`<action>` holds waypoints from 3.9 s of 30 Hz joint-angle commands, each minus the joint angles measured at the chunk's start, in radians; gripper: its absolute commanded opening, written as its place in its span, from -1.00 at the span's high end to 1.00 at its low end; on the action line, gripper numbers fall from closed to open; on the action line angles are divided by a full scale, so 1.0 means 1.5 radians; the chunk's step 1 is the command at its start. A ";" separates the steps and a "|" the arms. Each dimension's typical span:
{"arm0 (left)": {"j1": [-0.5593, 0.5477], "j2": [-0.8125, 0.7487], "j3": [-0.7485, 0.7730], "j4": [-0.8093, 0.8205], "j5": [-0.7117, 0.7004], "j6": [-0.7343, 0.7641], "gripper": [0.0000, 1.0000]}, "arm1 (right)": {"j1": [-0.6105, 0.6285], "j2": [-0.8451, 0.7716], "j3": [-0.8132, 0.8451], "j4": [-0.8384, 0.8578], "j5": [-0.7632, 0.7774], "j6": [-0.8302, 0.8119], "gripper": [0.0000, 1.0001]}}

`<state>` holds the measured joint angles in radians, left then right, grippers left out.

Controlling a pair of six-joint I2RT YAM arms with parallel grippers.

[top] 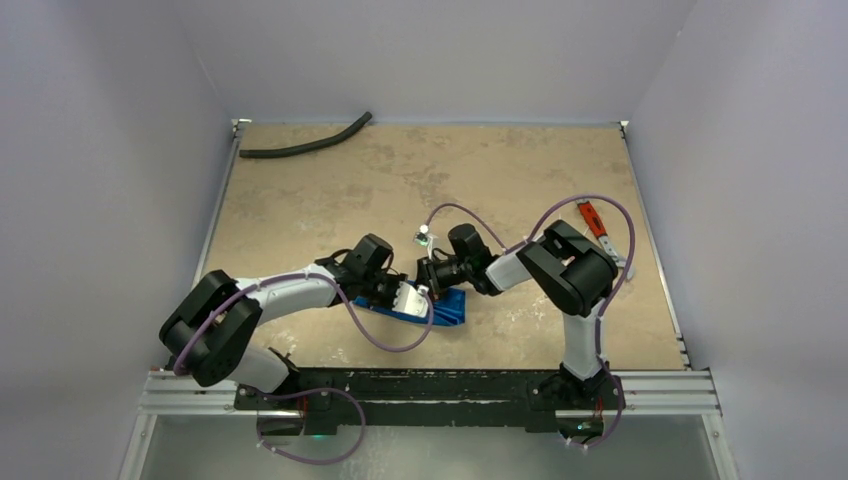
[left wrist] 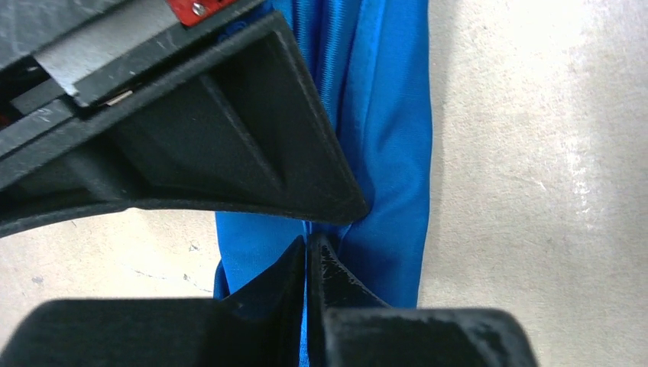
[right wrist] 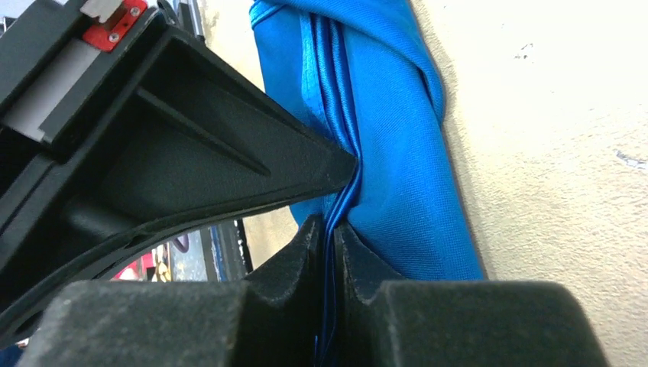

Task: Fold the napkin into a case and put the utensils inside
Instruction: Fold the 2/3-rectangle-folded napkin at the center of the board.

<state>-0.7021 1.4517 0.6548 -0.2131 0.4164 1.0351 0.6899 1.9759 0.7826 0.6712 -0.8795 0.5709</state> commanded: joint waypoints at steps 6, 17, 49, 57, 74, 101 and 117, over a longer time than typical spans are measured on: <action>0.000 0.007 -0.034 -0.016 -0.018 0.021 1.00 | 0.002 -0.058 -0.022 0.011 -0.016 0.029 0.06; 0.000 -0.015 -0.050 -0.025 -0.011 0.014 1.00 | -0.054 -0.156 -0.010 -0.183 0.057 -0.058 0.08; 0.012 -0.030 -0.033 0.043 -0.005 -0.131 1.00 | -0.088 -0.144 -0.123 -0.140 0.165 -0.093 1.00; 0.021 -0.018 -0.032 0.038 0.006 -0.127 1.00 | -0.088 -0.271 -0.123 -0.167 0.157 -0.126 0.53; 0.060 -0.046 -0.054 0.035 -0.004 -0.172 1.00 | -0.066 -0.362 -0.155 -0.098 0.110 -0.195 -0.28; 0.061 -0.059 -0.058 0.025 0.004 -0.163 1.00 | 0.035 -0.305 -0.159 -0.048 0.150 -0.223 -0.15; 0.062 -0.064 -0.064 0.026 0.003 -0.162 1.00 | 0.045 -0.260 -0.161 -0.052 0.178 -0.213 0.26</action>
<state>-0.6151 1.3785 0.5755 -0.1524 0.4007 0.7959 0.7490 1.5818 0.5480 0.5674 -0.6231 0.2420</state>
